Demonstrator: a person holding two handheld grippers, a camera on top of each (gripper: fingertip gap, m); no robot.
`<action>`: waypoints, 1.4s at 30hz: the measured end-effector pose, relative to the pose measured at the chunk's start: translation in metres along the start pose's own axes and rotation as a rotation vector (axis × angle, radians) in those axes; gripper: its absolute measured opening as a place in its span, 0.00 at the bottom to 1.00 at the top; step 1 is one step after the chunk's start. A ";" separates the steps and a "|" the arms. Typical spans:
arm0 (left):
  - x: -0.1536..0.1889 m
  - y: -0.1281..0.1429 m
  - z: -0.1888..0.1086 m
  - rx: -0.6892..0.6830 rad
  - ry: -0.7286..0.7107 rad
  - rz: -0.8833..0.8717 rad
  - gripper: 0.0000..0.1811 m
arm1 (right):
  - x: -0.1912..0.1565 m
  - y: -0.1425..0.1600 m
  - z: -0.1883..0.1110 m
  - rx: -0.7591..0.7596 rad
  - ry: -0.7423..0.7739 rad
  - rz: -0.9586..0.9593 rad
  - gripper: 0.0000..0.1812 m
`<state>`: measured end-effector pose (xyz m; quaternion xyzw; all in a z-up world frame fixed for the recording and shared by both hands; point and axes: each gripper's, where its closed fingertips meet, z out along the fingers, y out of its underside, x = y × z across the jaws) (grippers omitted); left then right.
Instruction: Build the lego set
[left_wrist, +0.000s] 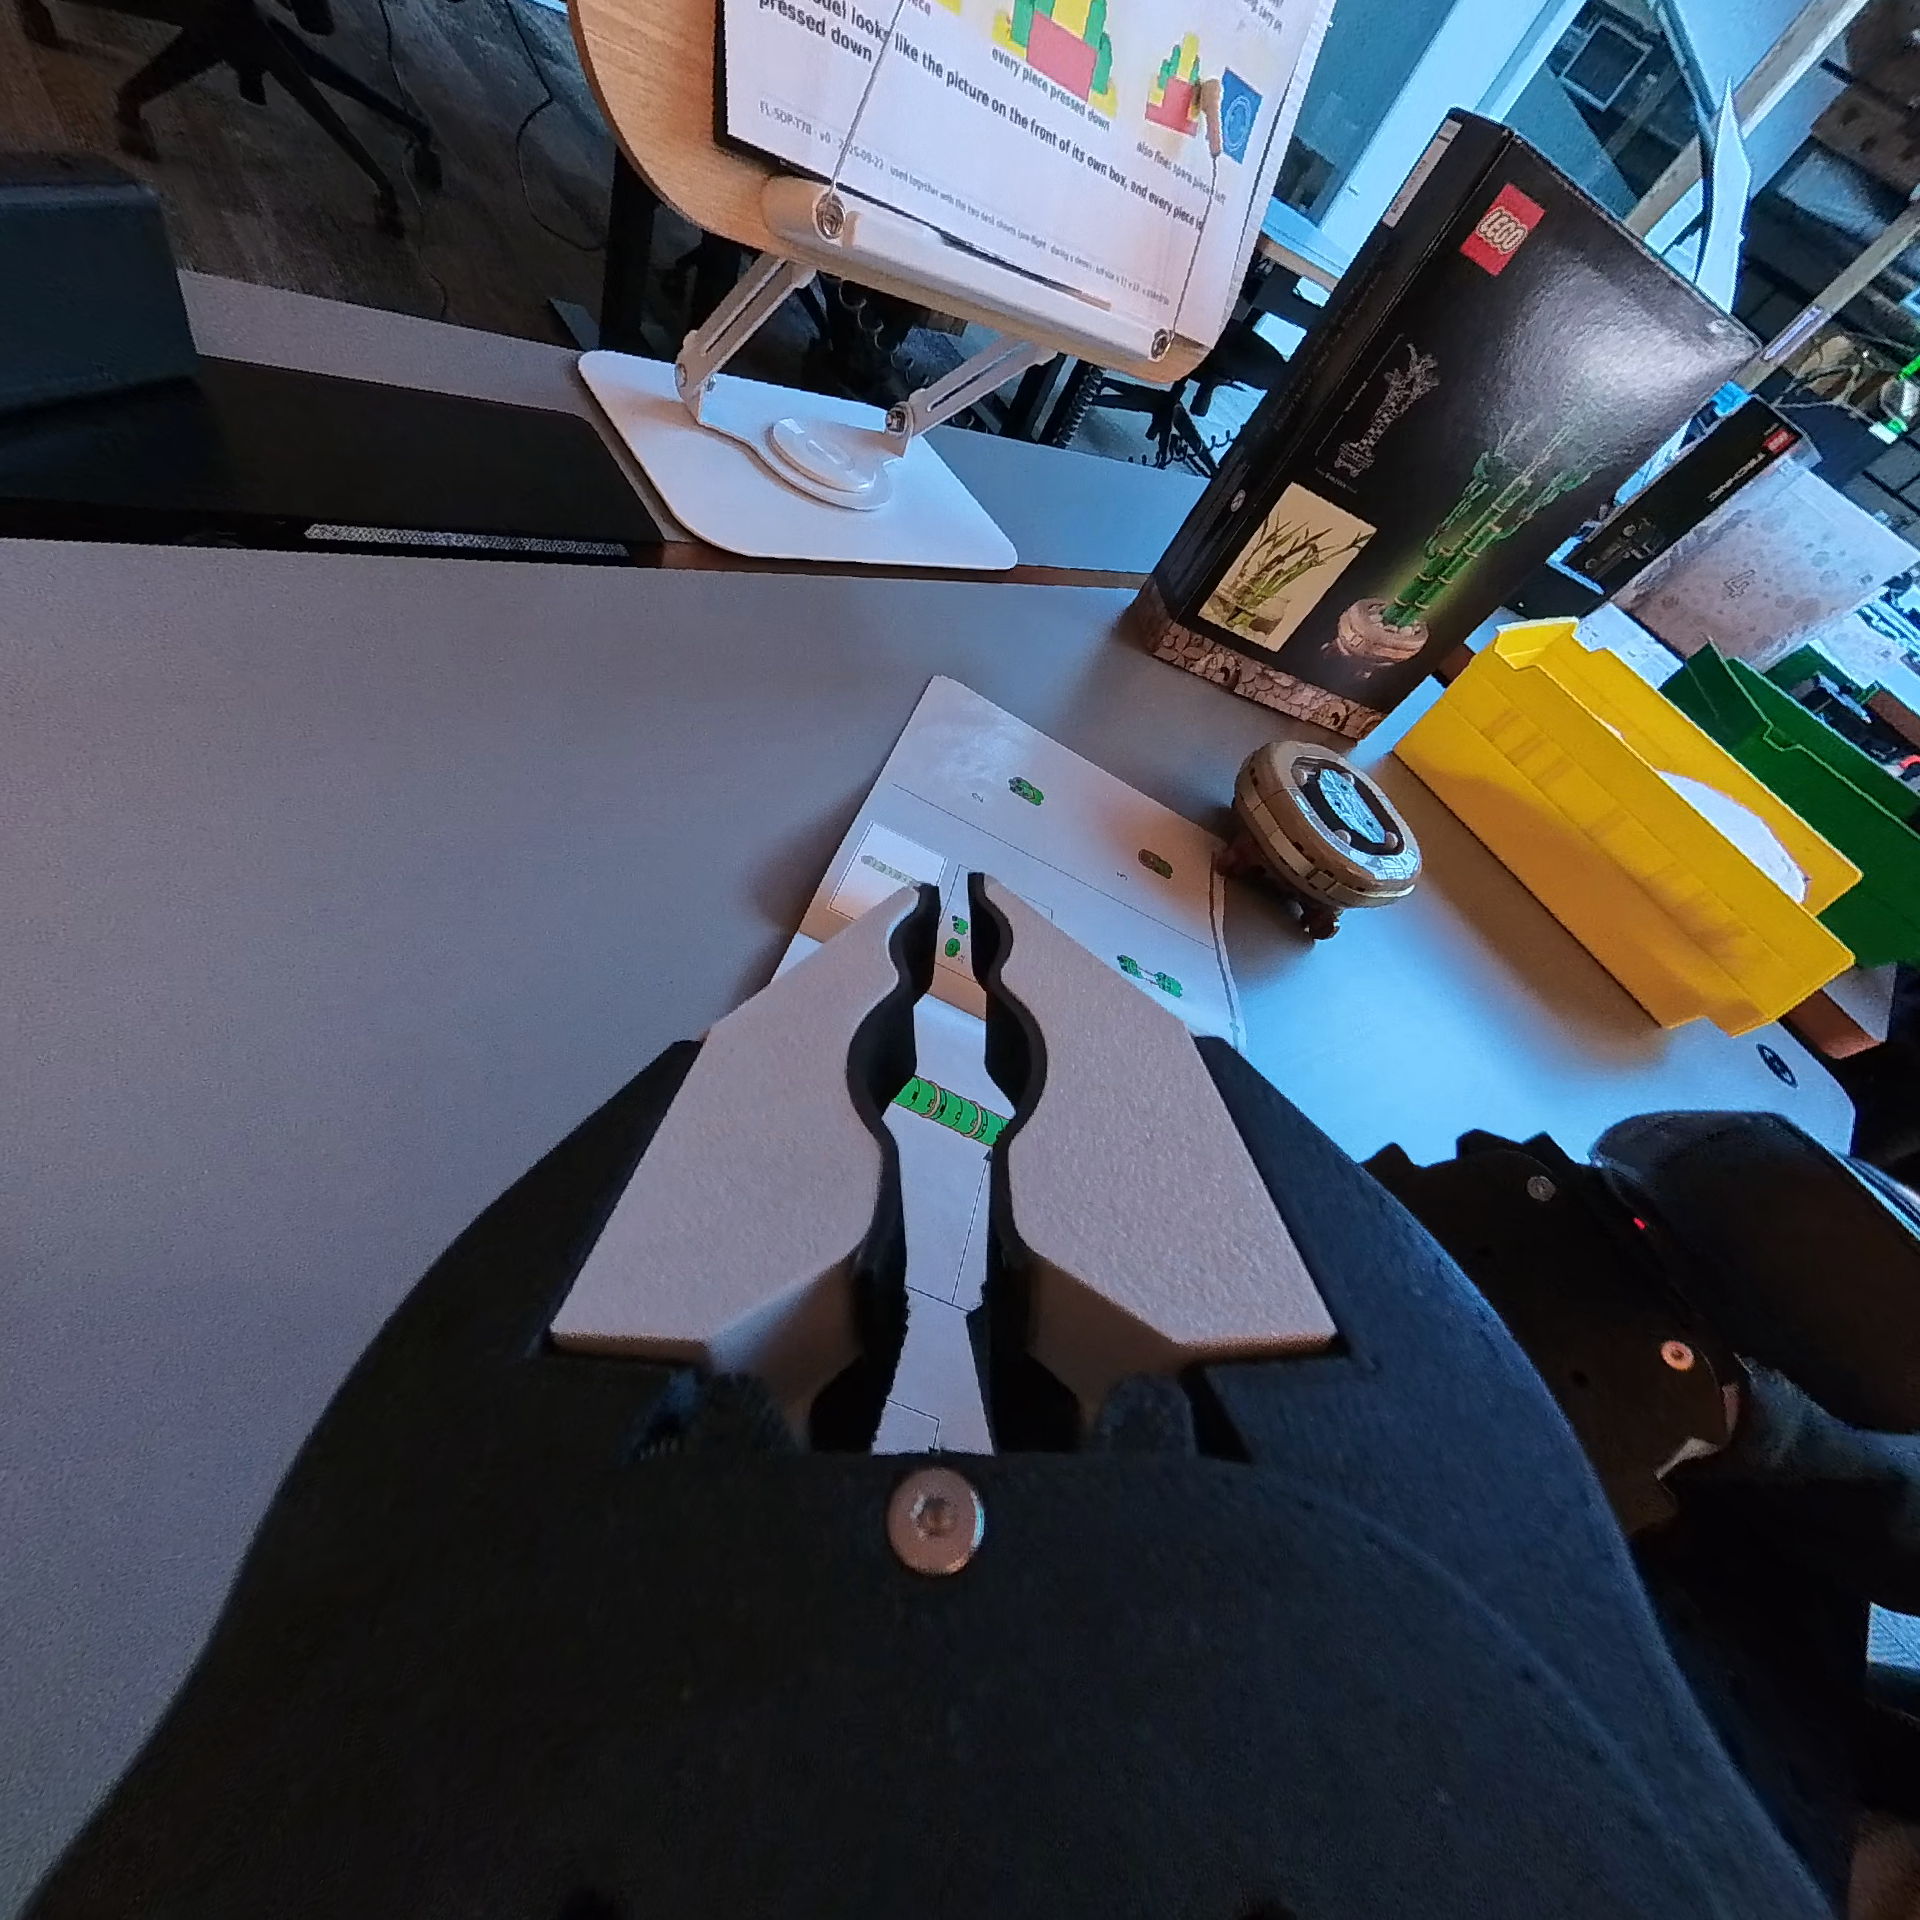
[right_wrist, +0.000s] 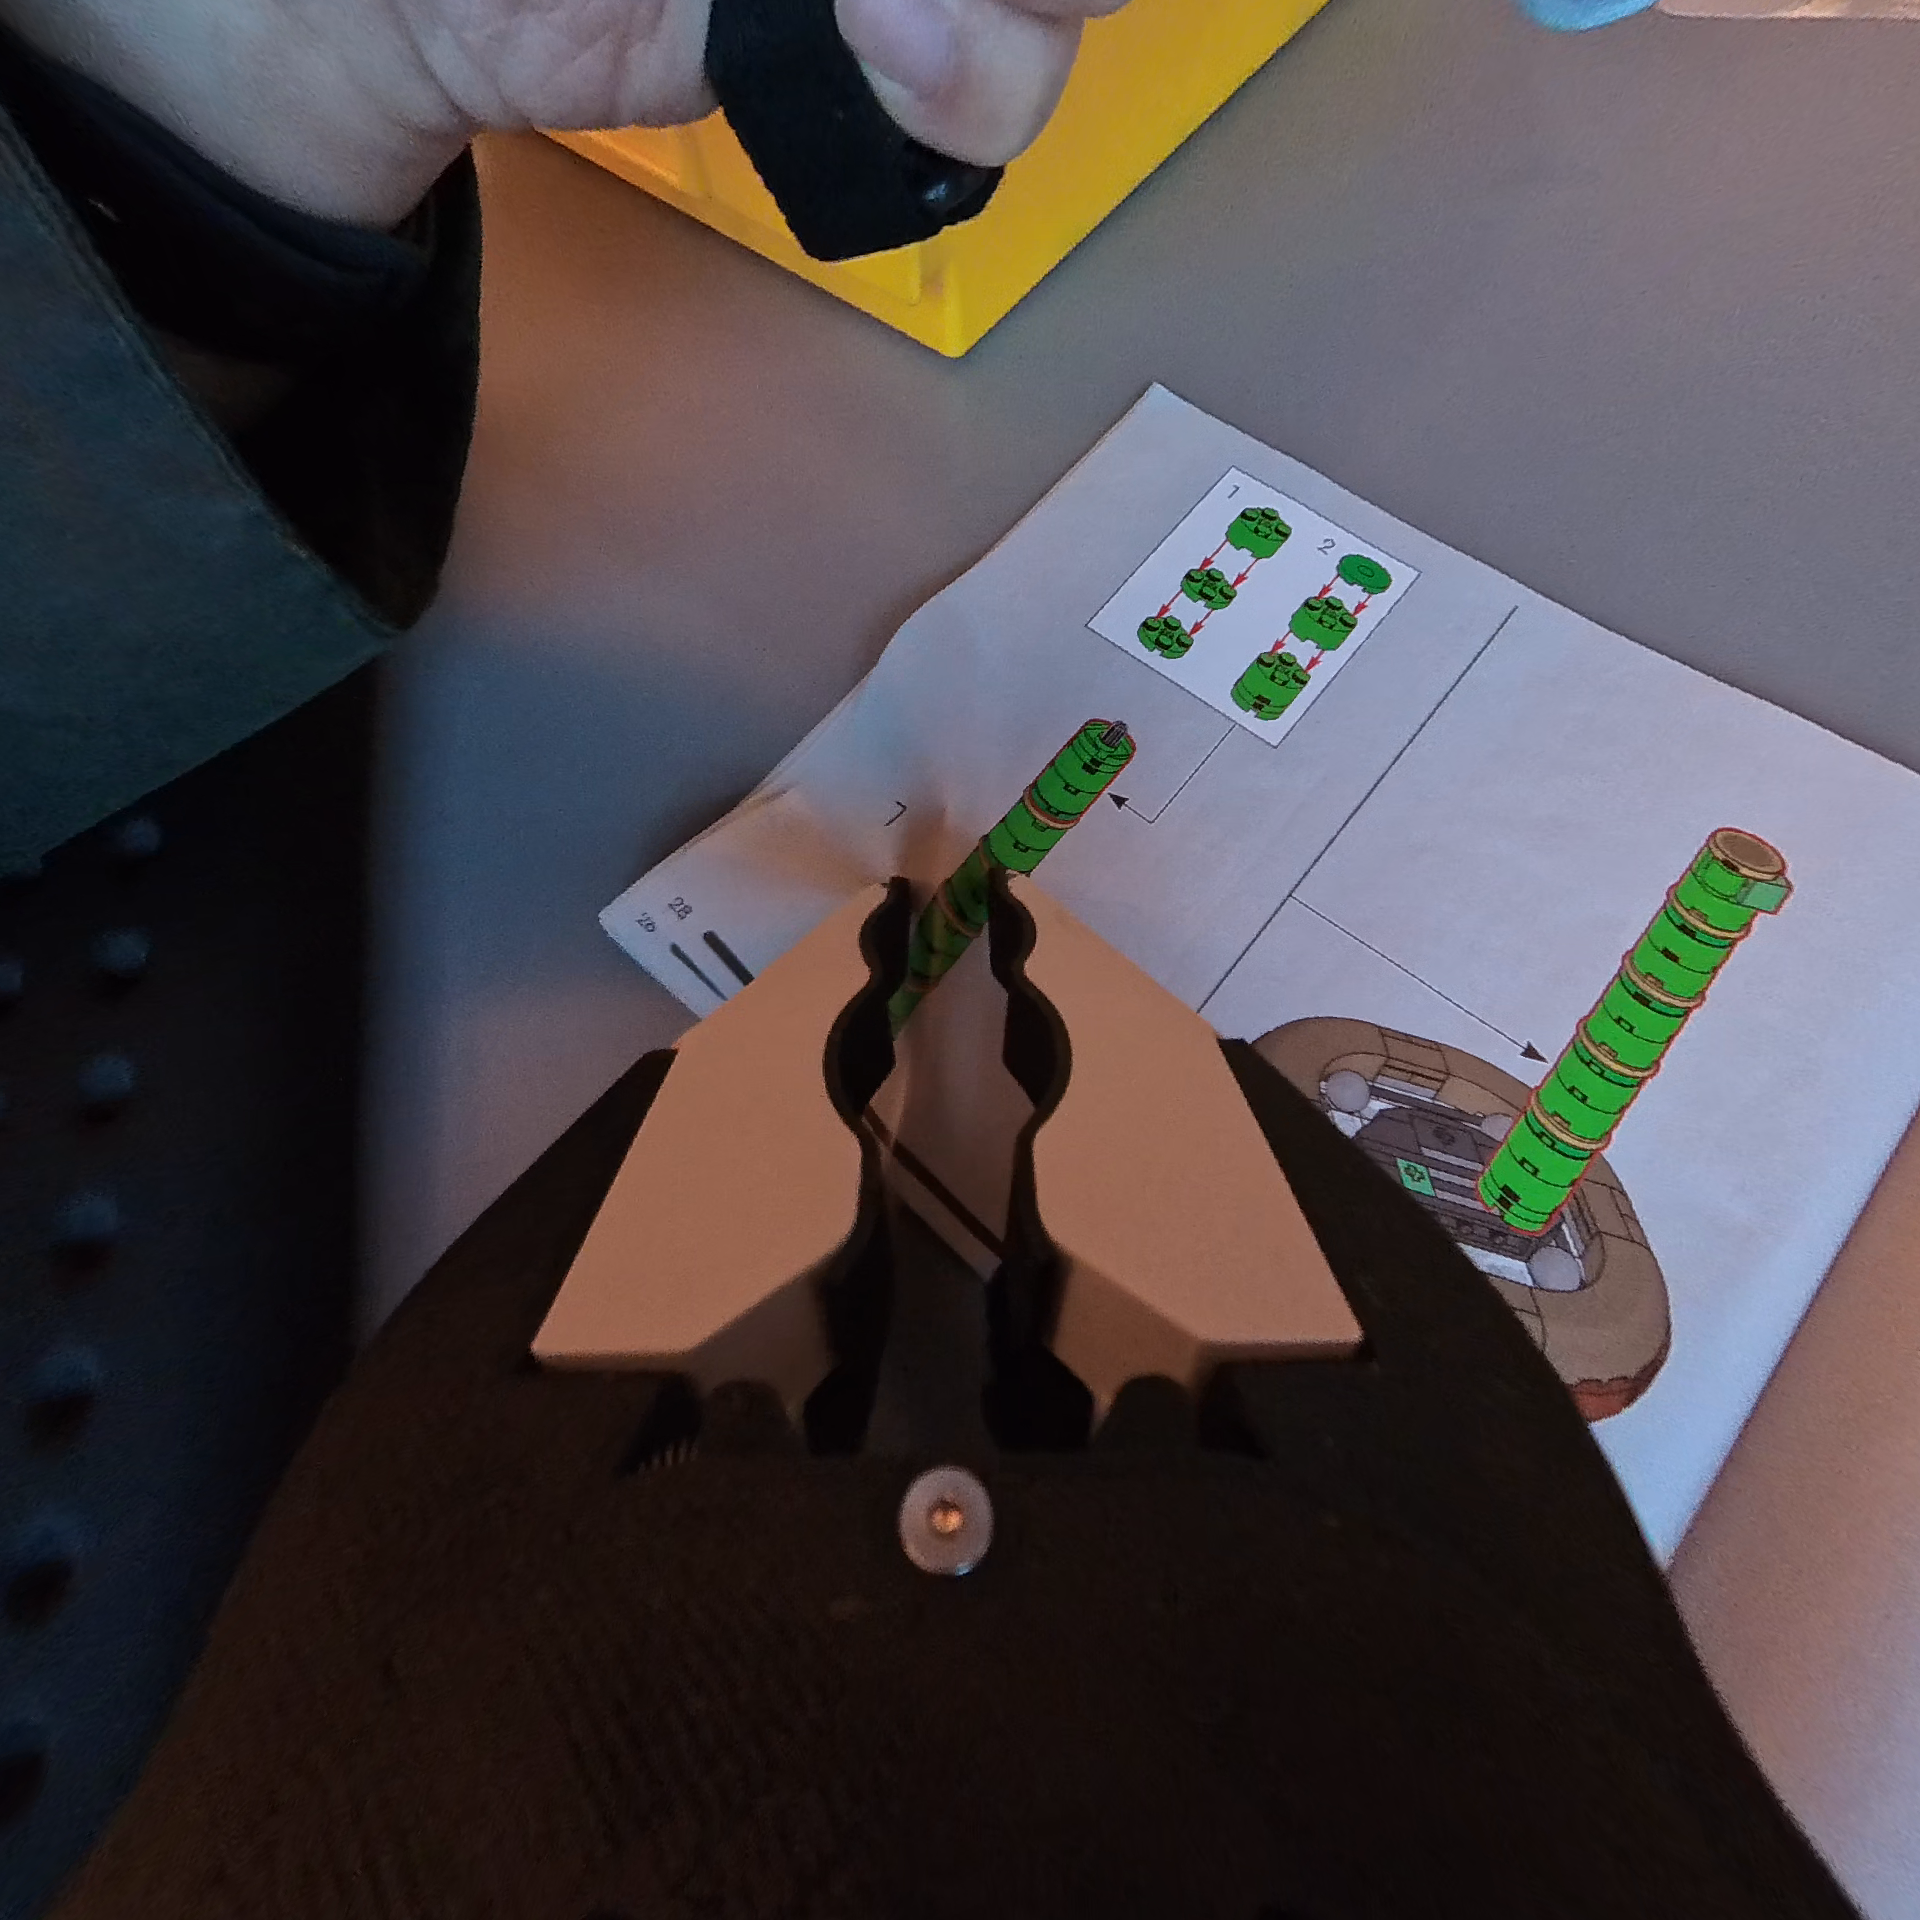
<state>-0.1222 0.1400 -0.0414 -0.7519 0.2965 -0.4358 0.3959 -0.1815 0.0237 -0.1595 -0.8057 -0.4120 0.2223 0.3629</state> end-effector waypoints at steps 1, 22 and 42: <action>0.000 0.000 0.000 -0.001 0.001 0.000 0.02 | 0.000 0.000 0.000 0.000 -0.004 0.008 0.07; 0.008 -0.018 -0.010 0.102 0.028 0.017 0.04 | 0.018 -0.021 -0.026 0.128 -0.053 0.169 0.01; 0.021 -0.023 -0.010 0.131 0.065 0.069 0.12 | 0.182 0.039 -0.178 0.225 0.489 0.520 0.13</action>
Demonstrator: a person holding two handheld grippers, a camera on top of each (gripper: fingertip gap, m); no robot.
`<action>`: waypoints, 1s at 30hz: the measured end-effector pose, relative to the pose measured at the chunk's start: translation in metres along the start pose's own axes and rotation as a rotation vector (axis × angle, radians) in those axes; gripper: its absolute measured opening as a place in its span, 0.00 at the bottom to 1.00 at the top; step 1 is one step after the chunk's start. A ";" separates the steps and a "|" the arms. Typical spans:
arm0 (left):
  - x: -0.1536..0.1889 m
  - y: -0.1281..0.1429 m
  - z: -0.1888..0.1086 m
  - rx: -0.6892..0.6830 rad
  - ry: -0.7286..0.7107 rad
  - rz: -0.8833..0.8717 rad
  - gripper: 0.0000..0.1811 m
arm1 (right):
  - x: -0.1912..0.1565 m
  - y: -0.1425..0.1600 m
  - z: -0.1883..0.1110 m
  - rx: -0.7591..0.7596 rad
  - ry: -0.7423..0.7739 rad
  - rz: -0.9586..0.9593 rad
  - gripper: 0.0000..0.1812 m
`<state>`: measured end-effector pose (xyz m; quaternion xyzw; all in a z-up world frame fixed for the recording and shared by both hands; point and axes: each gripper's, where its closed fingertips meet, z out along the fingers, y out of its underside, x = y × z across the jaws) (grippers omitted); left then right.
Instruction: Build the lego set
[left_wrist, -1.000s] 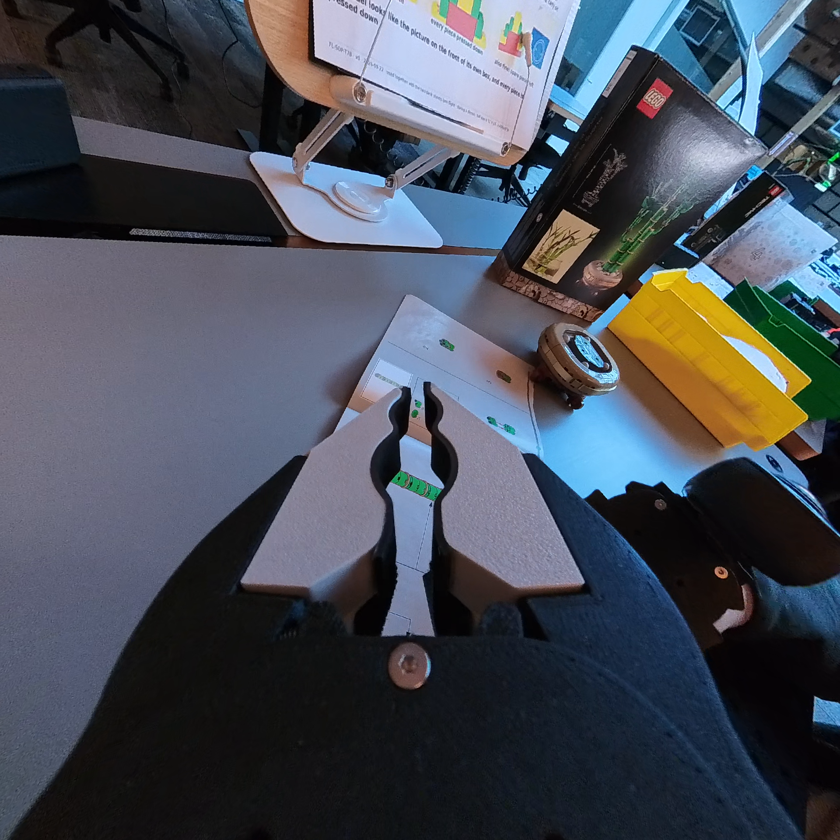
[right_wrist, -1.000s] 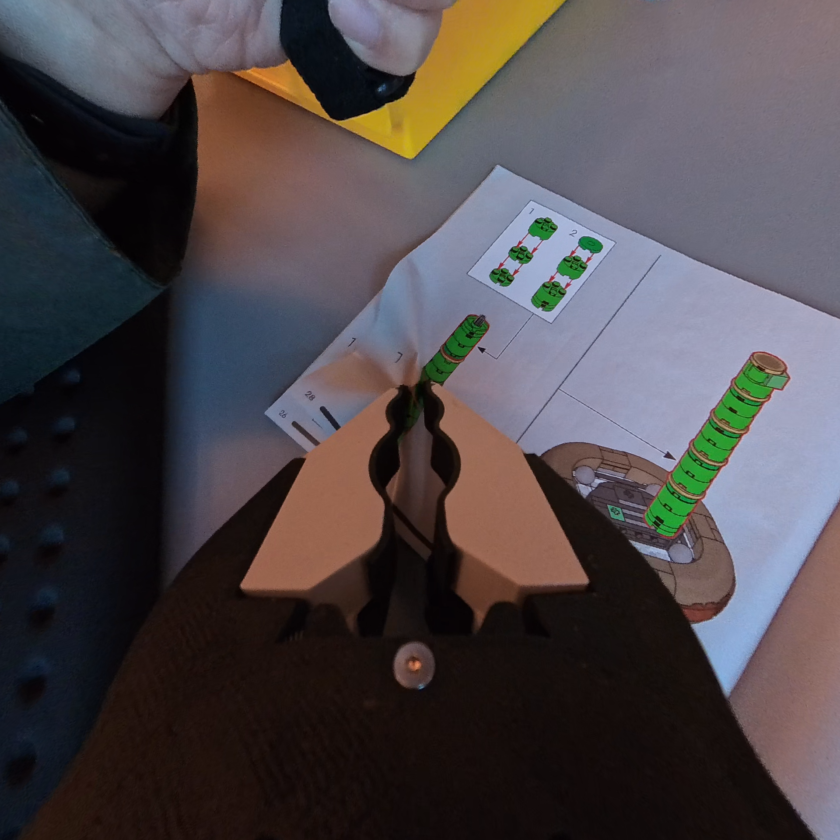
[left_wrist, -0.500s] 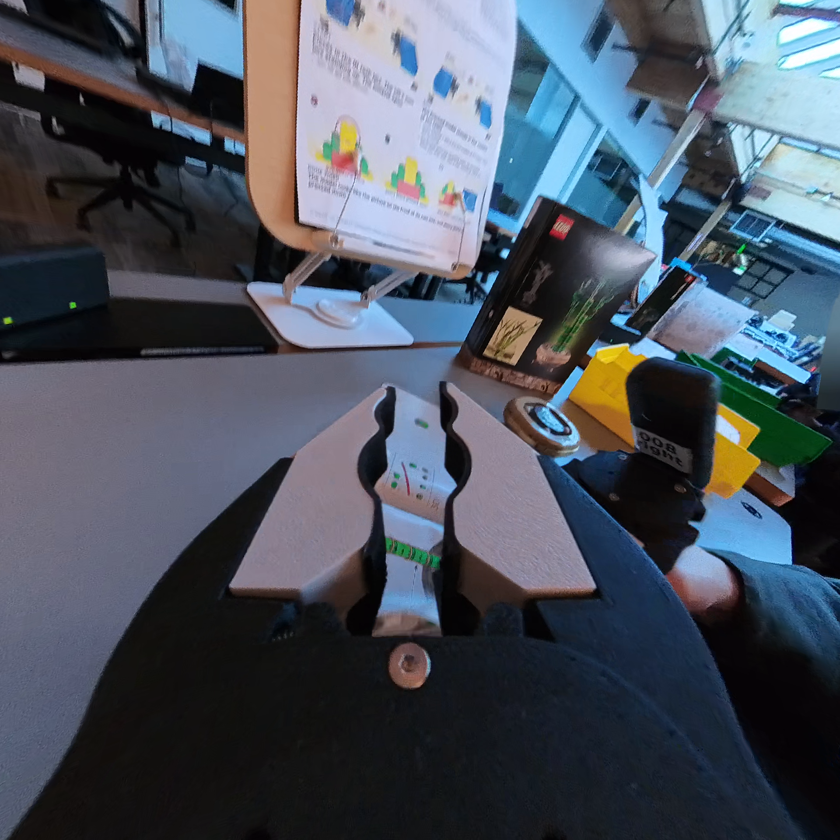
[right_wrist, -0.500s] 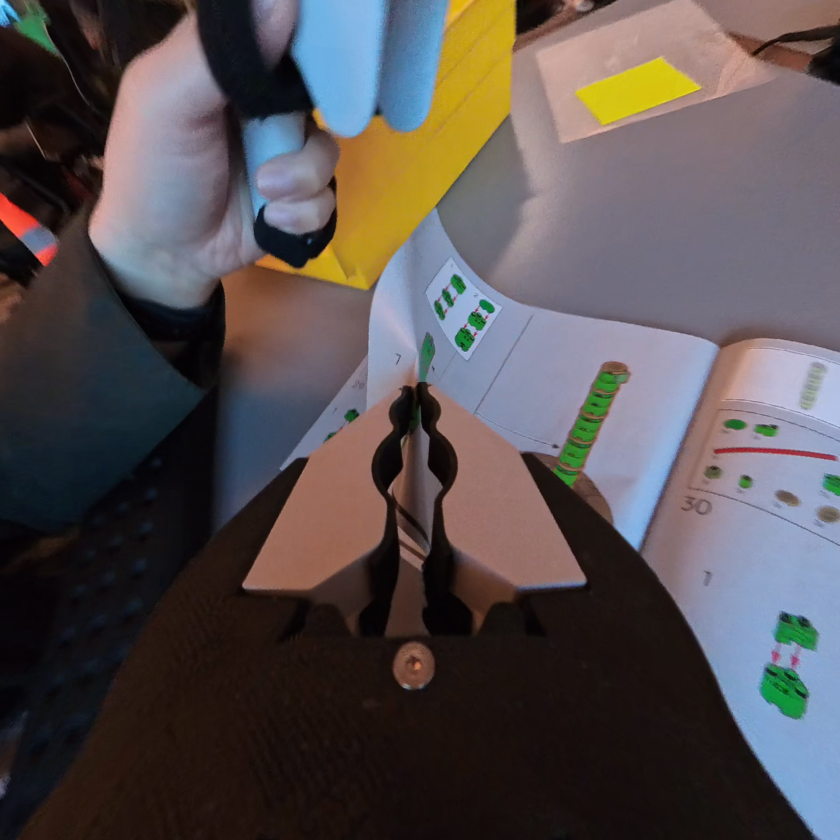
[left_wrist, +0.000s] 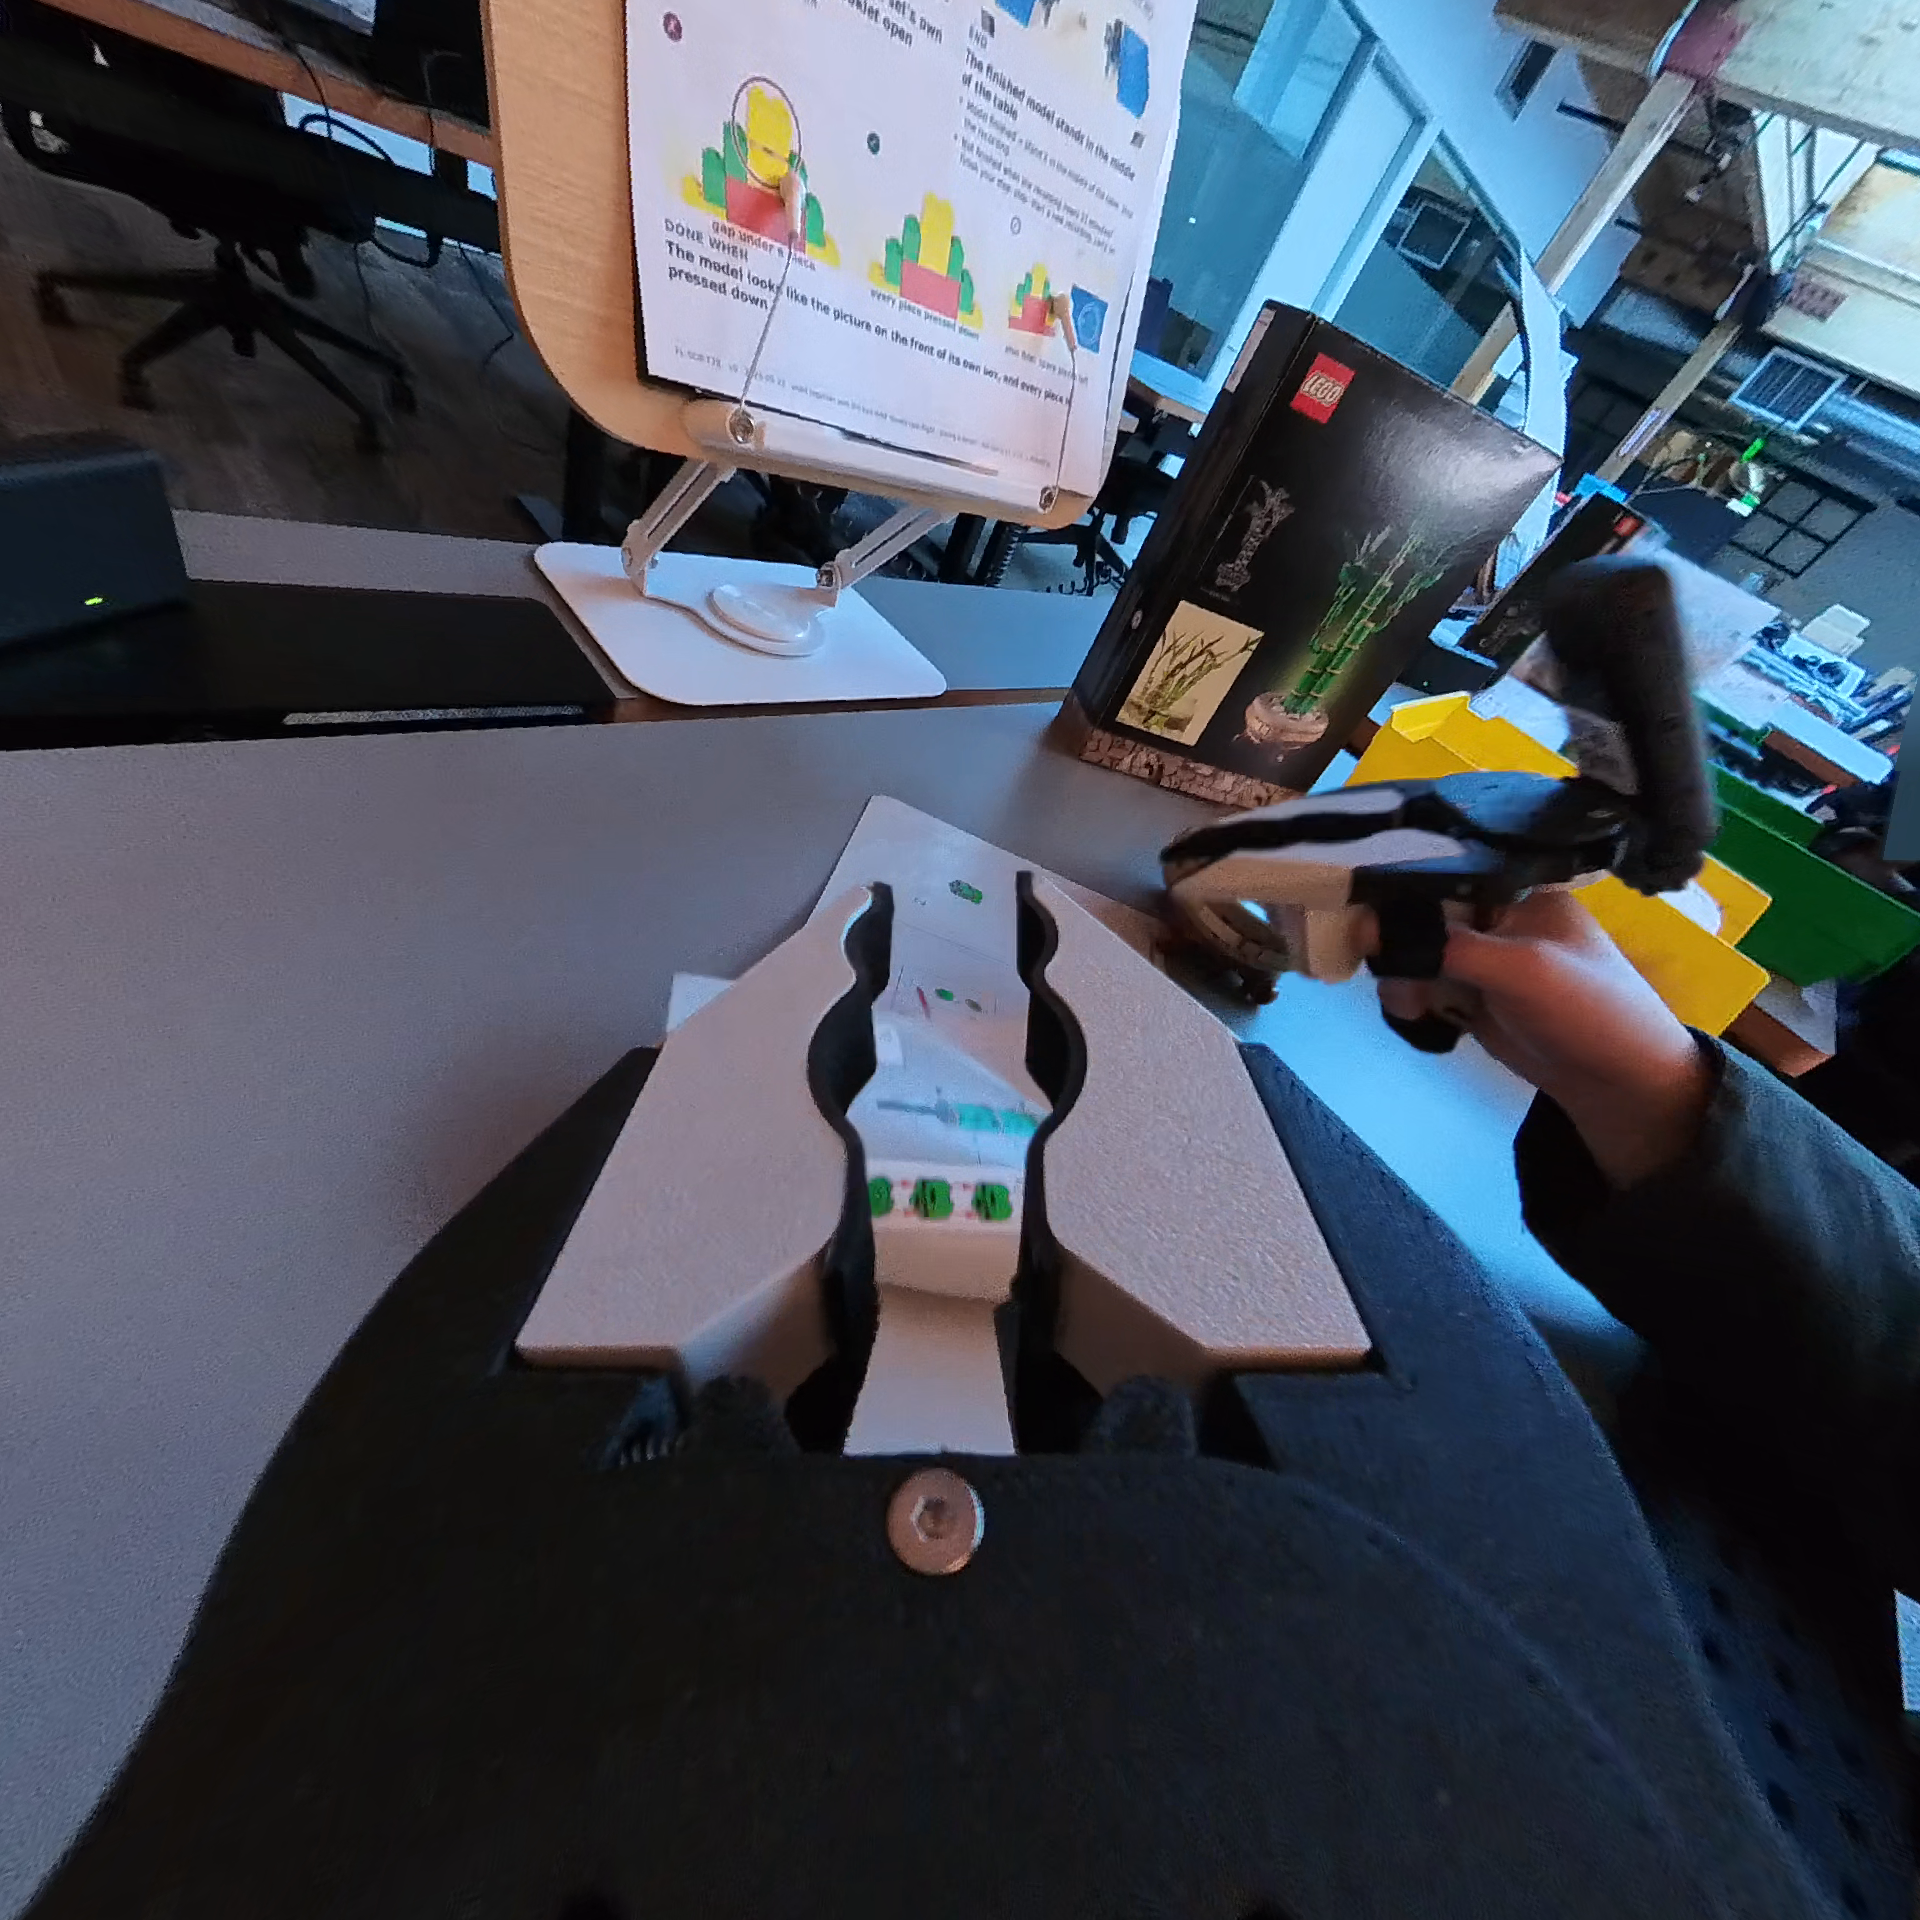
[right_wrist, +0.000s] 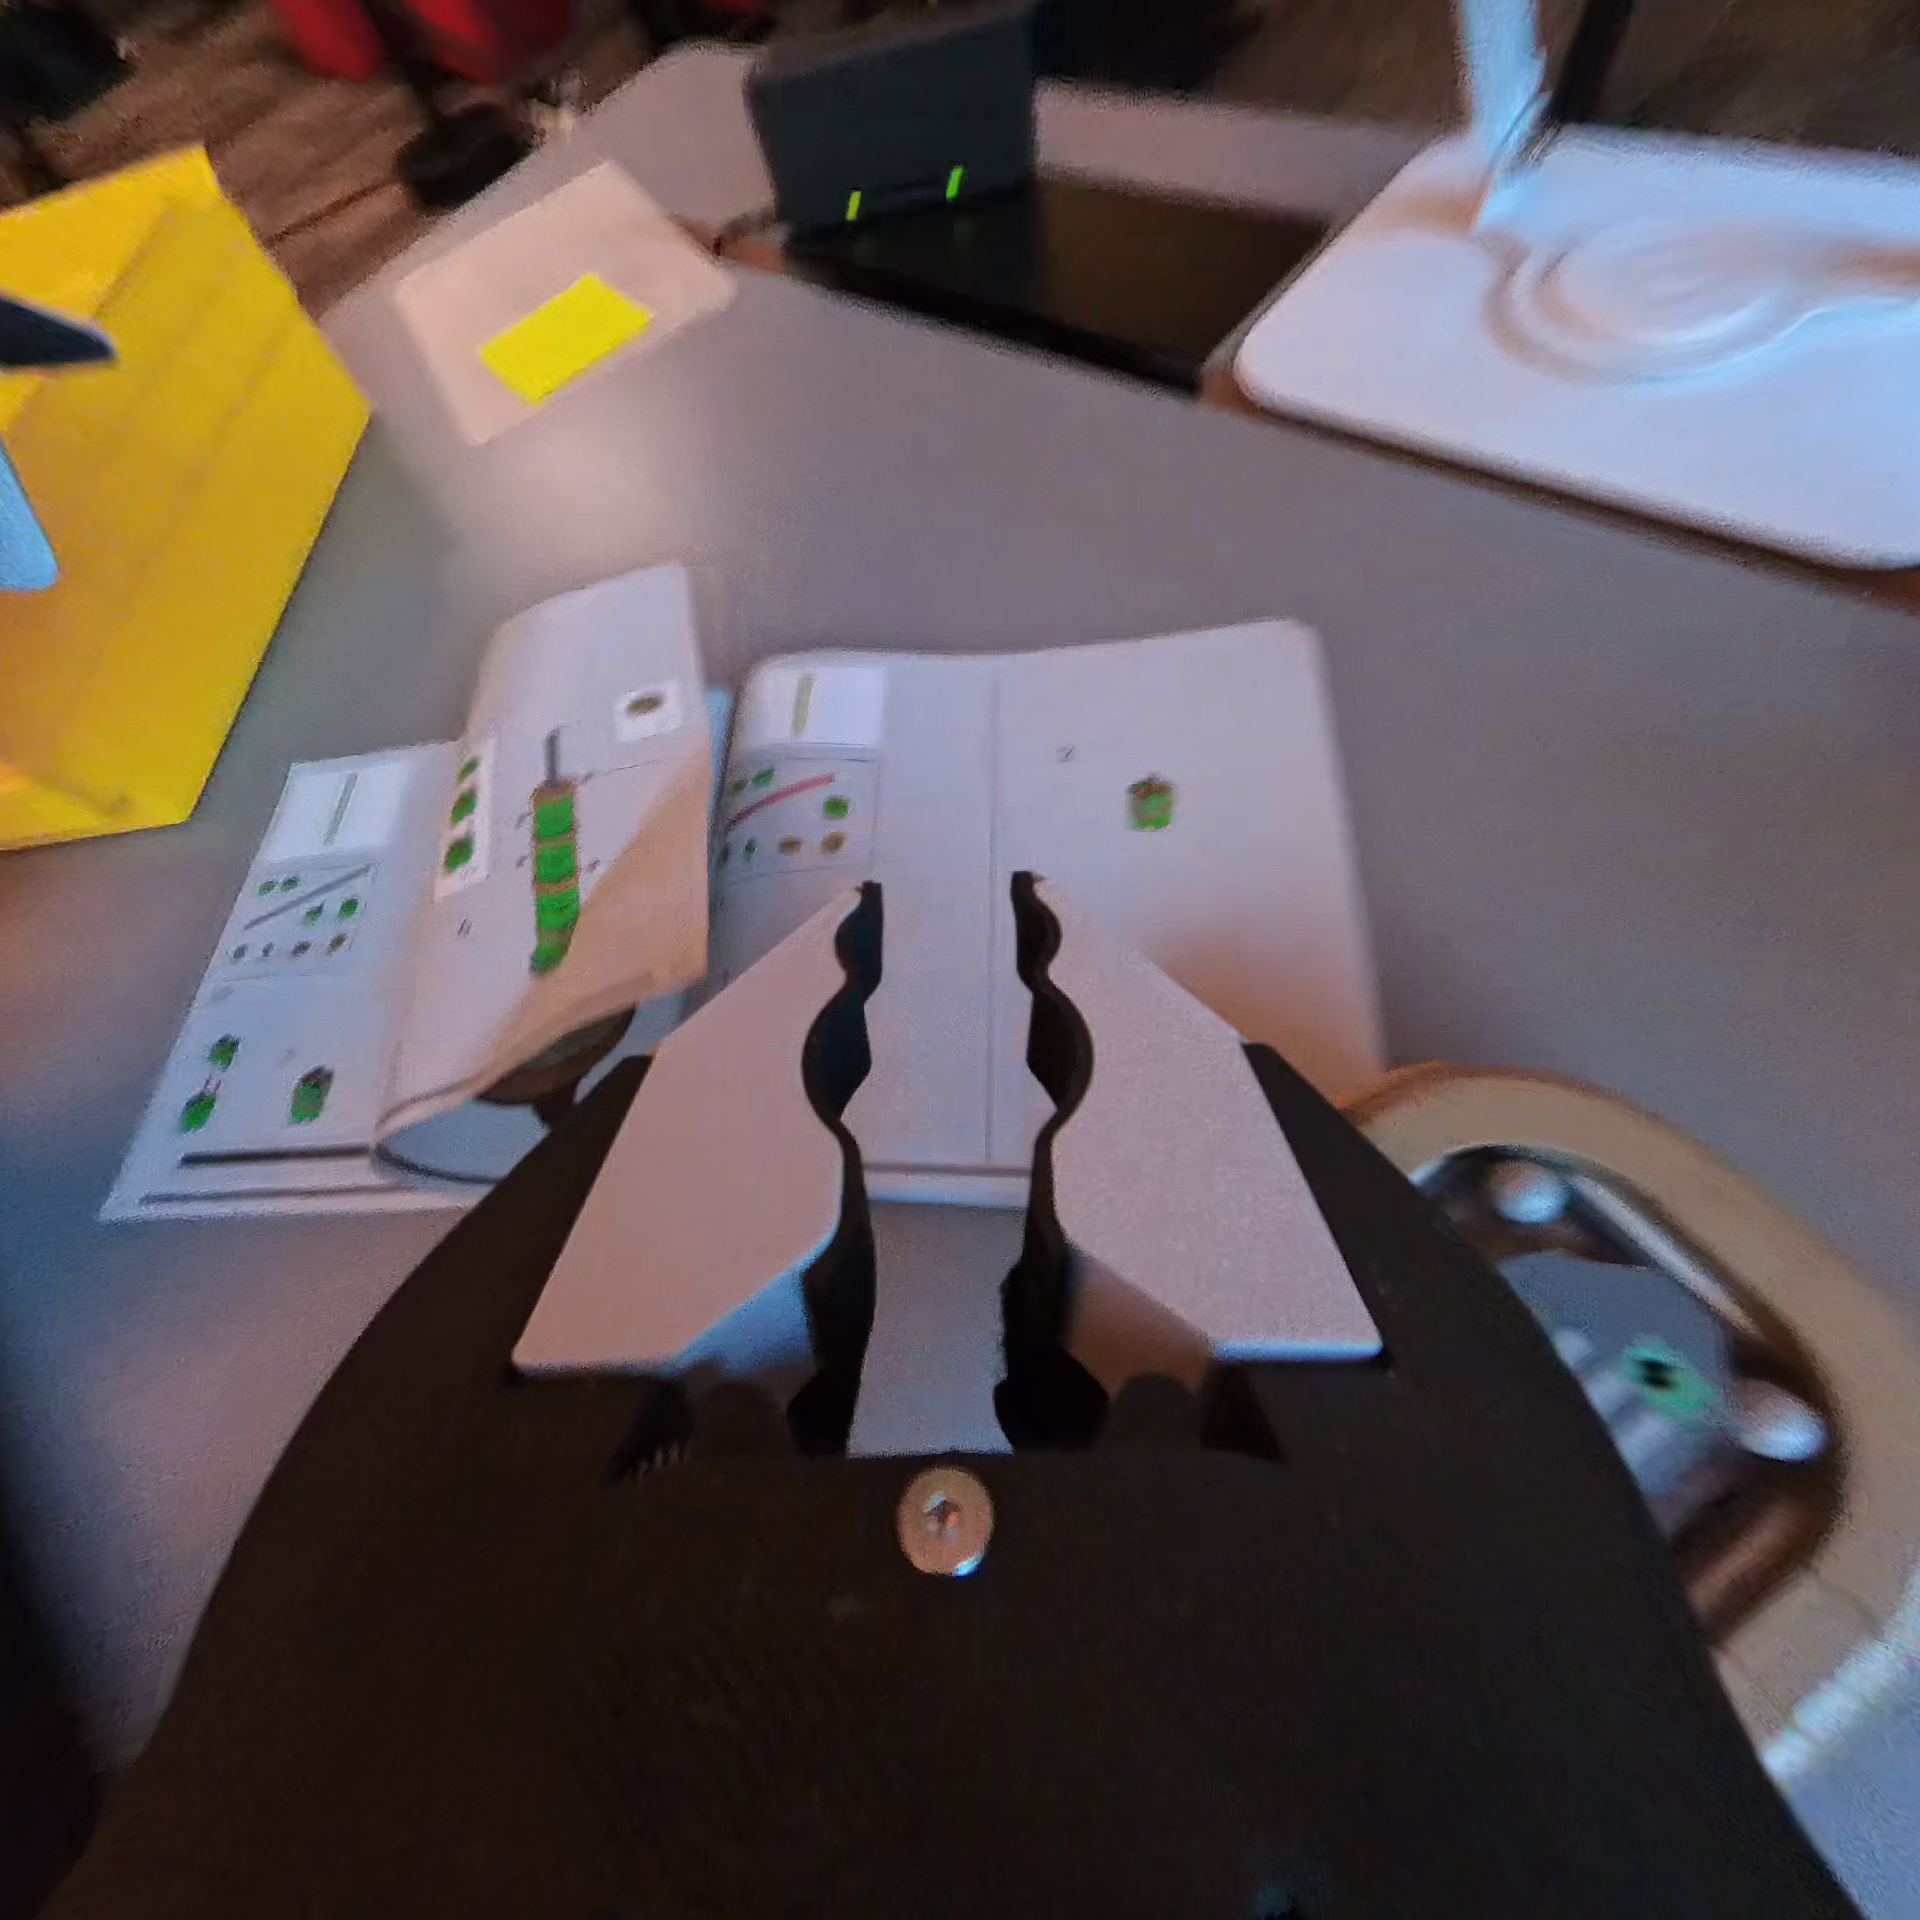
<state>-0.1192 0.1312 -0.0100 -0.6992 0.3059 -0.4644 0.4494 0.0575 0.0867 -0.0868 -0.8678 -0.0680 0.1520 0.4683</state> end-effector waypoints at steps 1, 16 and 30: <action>-0.001 0.001 0.000 -0.005 -0.003 -0.004 0.12 | -0.001 -0.013 -0.007 0.075 0.007 -0.028 0.13; -0.016 0.077 0.035 -0.350 -0.105 0.050 0.04 | -0.163 0.038 0.017 -0.160 -0.578 0.005 0.11; -0.015 0.054 0.020 -0.285 -0.109 0.047 0.14 | 0.053 0.021 -0.021 -0.226 0.460 -0.295 0.17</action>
